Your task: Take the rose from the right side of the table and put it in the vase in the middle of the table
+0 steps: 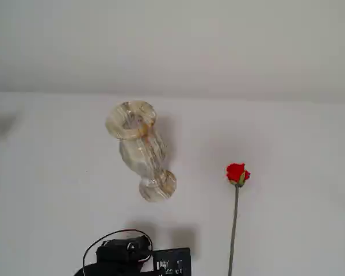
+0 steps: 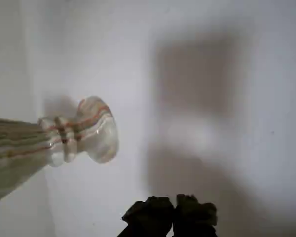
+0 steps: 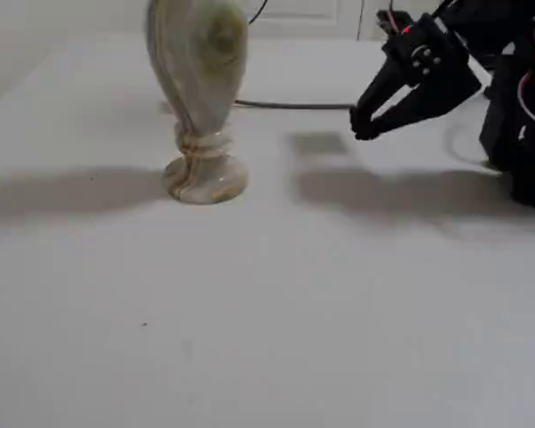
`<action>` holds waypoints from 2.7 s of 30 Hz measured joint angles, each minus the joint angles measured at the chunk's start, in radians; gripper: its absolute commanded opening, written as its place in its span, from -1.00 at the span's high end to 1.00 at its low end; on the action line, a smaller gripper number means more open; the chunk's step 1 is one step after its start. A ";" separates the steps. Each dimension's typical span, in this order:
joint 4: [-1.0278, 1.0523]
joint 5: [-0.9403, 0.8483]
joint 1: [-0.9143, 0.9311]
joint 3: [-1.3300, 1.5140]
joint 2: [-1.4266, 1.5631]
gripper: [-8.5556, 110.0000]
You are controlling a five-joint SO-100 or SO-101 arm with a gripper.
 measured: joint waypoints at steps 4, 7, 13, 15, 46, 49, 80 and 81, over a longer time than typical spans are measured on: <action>0.000 0.000 0.000 0.000 0.000 0.86; 0.000 0.000 0.000 0.000 0.000 0.86; 0.000 0.000 0.000 0.000 0.000 0.86; 0.000 0.000 0.000 0.000 0.000 0.86; 0.000 0.000 0.000 0.000 0.000 0.86; 0.000 0.000 0.000 0.000 0.000 0.86; -0.268 -0.066 0.011 0.037 0.000 0.36; -0.321 -0.072 0.020 0.037 0.000 0.35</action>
